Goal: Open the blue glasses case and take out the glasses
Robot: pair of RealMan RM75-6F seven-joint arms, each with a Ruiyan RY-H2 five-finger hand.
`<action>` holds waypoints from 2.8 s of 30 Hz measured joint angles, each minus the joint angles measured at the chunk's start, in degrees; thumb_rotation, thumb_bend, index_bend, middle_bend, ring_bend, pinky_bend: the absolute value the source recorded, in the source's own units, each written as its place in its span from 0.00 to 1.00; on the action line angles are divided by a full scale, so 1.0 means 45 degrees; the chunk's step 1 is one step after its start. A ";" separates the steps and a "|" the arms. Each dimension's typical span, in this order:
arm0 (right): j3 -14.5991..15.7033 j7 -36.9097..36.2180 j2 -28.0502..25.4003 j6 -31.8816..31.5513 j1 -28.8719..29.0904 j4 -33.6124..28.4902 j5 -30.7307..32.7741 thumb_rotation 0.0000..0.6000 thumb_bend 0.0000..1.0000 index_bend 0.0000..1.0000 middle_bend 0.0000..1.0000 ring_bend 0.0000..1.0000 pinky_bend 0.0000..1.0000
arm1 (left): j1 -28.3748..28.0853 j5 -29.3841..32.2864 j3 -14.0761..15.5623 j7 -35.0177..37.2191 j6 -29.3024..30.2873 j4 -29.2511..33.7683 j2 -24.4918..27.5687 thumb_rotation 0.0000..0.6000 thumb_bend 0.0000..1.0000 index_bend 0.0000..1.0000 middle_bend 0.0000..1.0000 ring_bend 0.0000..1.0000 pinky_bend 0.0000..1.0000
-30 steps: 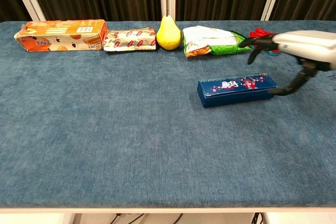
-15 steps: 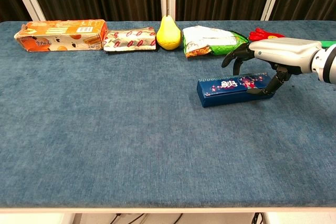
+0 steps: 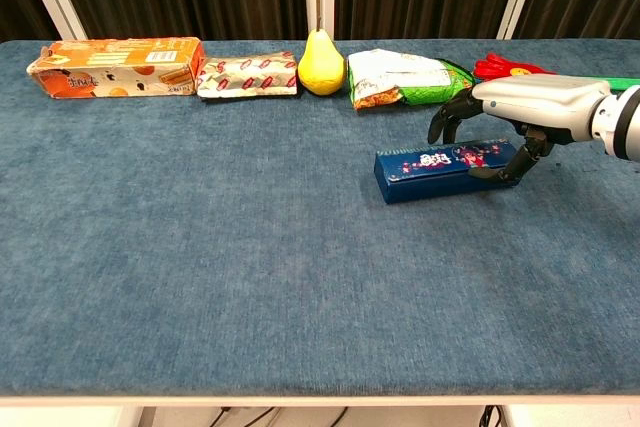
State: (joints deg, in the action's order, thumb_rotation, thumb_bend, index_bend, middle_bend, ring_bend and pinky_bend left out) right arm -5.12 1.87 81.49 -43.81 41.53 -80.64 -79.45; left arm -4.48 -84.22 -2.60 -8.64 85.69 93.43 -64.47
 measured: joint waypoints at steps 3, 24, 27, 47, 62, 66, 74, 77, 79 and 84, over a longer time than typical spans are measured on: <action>0.0010 -0.0080 -0.0129 0.0271 0.0182 -0.0170 0.0001 1.00 0.66 0.33 0.39 0.14 0.03 | 0.0002 -0.0002 0.0002 0.0019 -0.0002 0.0004 0.0005 1.00 0.26 0.58 0.52 0.30 0.34; -0.0632 0.0713 -0.0268 0.2578 0.2140 -0.0069 0.2314 1.00 0.54 0.15 0.28 0.09 0.00 | -0.0019 0.0021 -0.0006 0.0079 -0.0058 0.0012 0.0028 1.00 0.26 0.58 0.52 0.30 0.34; -0.0682 0.1049 0.0016 0.2746 0.2455 0.0230 0.2743 1.00 0.42 0.06 0.21 0.02 0.00 | -0.0017 0.0026 -0.0009 0.0073 -0.0051 0.0019 0.0026 1.00 0.26 0.58 0.52 0.30 0.34; -0.1257 0.2080 0.1297 0.0718 0.3188 0.0805 0.3449 1.00 0.33 0.00 0.13 0.00 0.00 | -0.0038 0.0035 -0.0011 0.0177 -0.0100 0.0013 0.0052 1.00 0.26 0.58 0.52 0.30 0.34; 0.0158 0.0835 -0.0977 -0.1098 0.0702 -0.1634 0.2110 1.00 0.76 0.01 0.32 0.02 0.00 | -0.0041 -0.0008 0.0009 0.0228 -0.0100 0.0034 0.0078 1.00 0.26 0.58 0.52 0.30 0.34; 0.0344 0.0382 -0.0986 -0.0890 0.0322 -0.1267 0.2419 1.00 0.81 0.01 0.33 0.02 0.00 | -0.0044 0.0007 0.0005 0.0195 -0.0108 0.0030 0.0074 1.00 0.26 0.58 0.52 0.30 0.34; 0.0384 -0.0384 -0.0717 -0.0628 -0.0067 -0.0384 0.2498 1.00 0.83 0.01 0.33 0.02 0.00 | -0.0050 0.0008 0.0006 0.0203 -0.0116 0.0027 0.0076 1.00 0.26 0.58 0.52 0.30 0.34; 0.0315 -0.0666 -0.0439 -0.0397 -0.0019 -0.0113 0.2372 1.00 0.83 0.01 0.33 0.02 0.00 | -0.0048 0.0008 0.0006 0.0190 -0.0111 0.0035 0.0074 1.00 0.26 0.58 0.52 0.30 0.34; 0.0261 -0.0784 -0.0235 -0.0241 0.0073 0.0043 0.2227 1.00 0.83 0.01 0.33 0.02 0.00 | -0.0044 0.0006 0.0007 0.0189 -0.0100 0.0038 0.0072 1.00 0.26 0.58 0.52 0.30 0.34; 0.0008 -0.1042 0.0390 0.0095 0.0503 0.0280 0.1744 1.00 0.83 0.01 0.32 0.02 0.00 | -0.0047 0.0012 0.0007 0.0203 -0.0111 0.0034 0.0077 1.00 0.26 0.58 0.52 0.30 0.34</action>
State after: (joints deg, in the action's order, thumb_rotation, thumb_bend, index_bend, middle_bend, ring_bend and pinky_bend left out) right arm -5.08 -2.82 83.25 -43.38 43.79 -79.38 -71.60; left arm -4.69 -84.17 -2.57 -7.72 85.19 93.59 -64.12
